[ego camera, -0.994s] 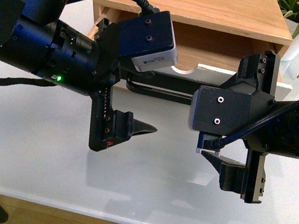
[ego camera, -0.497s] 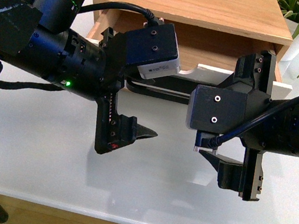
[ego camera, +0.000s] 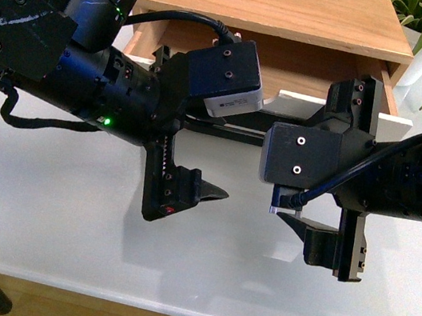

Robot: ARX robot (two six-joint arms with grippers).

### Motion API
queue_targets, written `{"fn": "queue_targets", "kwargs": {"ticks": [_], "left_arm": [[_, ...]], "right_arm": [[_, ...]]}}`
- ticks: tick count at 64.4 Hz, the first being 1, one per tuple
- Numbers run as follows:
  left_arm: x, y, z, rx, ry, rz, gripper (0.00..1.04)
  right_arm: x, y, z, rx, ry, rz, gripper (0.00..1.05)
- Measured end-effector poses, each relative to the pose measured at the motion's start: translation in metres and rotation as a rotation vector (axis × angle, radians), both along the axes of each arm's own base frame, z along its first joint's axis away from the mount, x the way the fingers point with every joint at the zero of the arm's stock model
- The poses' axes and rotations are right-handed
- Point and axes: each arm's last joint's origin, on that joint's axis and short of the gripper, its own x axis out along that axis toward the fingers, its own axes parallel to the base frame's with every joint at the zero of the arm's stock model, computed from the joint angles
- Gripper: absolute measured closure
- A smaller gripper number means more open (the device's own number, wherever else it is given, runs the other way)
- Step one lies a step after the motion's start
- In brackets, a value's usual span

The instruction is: Close drawer sideways

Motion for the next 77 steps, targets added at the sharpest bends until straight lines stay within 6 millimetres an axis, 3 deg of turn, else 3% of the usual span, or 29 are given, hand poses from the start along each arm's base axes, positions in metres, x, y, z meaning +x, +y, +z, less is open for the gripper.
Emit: {"fn": "queue_targets", "kwargs": {"ticks": [30,77], "left_arm": [[0.004,-0.003,0.000,-0.002,0.000,-0.005,0.09],[0.031,-0.010,0.001,0.004,-0.024,0.022,0.09]], "right_arm": [[0.012,-0.001,-0.007,0.007,0.003,-0.014,0.09],[0.034,0.000,-0.007,0.046,-0.048,-0.093,0.09]]}}
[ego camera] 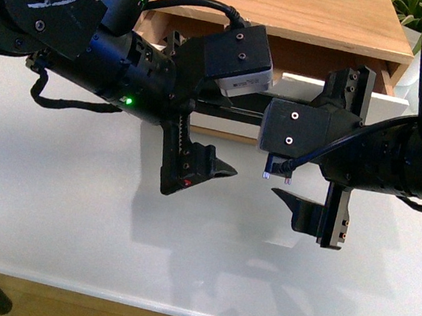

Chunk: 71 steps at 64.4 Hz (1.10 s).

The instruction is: Close drawer sideways

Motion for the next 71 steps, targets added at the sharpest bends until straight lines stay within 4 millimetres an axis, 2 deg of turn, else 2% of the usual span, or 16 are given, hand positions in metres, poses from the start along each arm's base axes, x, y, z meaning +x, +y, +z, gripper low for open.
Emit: {"fn": "queue_targets", "kwargs": {"ticks": [59,71], "left_arm": [[0.060,-0.011,0.001,0.009,-0.012,0.024,0.09],[0.065,-0.012,0.000,0.013,-0.006,0.022,0.09]], "right_arm": [[0.050,-0.001,0.005,0.018,-0.046,-0.087,0.09],[0.054,-0.001,0.003,0.018,-0.045,-0.091,0.09]]}}
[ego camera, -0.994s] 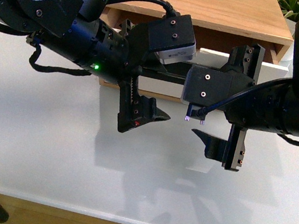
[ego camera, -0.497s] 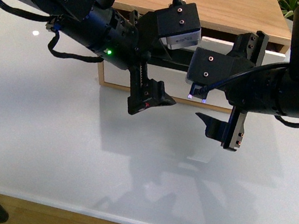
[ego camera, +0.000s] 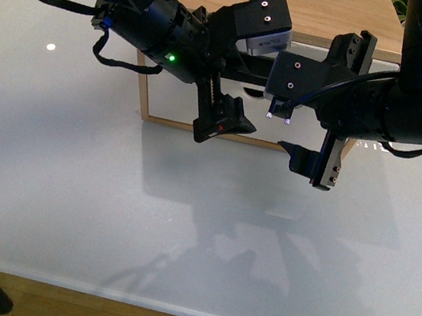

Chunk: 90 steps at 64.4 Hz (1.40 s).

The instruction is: Close drawer sideways

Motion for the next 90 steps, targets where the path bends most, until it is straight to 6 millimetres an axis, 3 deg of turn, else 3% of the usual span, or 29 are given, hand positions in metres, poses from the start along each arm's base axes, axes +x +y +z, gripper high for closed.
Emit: {"fn": "queue_targets", "kwargs": {"ticks": [31,47,60,70,90], "left_arm": [[0.001,0.001,0.002,-0.019,0.008,-0.017,0.09],[-0.012,0.018,0.009,-0.058,-0.011,0.022,0.09],[-0.027,0.048,0.037,-0.135,-0.027,0.092,0.09],[-0.046,0.072,0.064,-0.206,-0.051,0.141,0.09],[-0.103,0.150,0.128,-0.498,-0.126,0.483,0.09]], "right_arm": [[0.002,-0.001,-0.001,0.009,0.011,0.012,0.09],[-0.010,-0.013,0.010,0.021,-0.012,-0.006,0.09],[-0.032,-0.026,0.018,0.041,-0.010,-0.045,0.09],[-0.052,-0.036,0.038,0.088,-0.053,-0.066,0.09],[-0.112,-0.072,0.080,0.346,-0.165,-0.295,0.09]]}}
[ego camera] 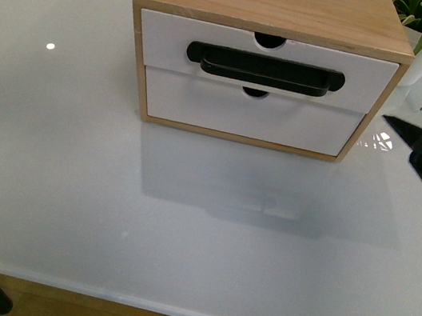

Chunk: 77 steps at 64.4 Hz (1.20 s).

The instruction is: Close drawer sideways

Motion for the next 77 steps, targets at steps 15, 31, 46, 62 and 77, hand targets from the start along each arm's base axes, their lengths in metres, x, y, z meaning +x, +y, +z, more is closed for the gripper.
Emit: {"fn": "queue_targets", "kwargs": {"ticks": [15,31,46,62,77], "left_arm": [[-0.059,0.051,0.035,-0.386,0.072,0.253,0.09],[-0.114,0.047,0.012,-0.226,-0.111,0.732,0.54],[-0.158,0.029,-0.012,-0.193,-0.123,0.739,1.03],[-0.182,0.026,-0.023,-0.190,-0.119,0.730,1.03],[-0.198,0.026,-0.029,-0.190,-0.120,0.729,1.03]], "right_arm": [[-0.038,-0.012,0.022,0.375,-0.159,-0.323,0.18],[-0.084,-0.028,0.010,0.827,-0.187,-0.474,0.70],[-0.121,-0.045,0.004,0.847,-0.162,-0.493,1.03],[-0.141,-0.045,0.004,0.848,-0.161,-0.488,1.03],[-0.153,-0.045,0.010,0.854,-0.178,-0.482,1.03]]}}
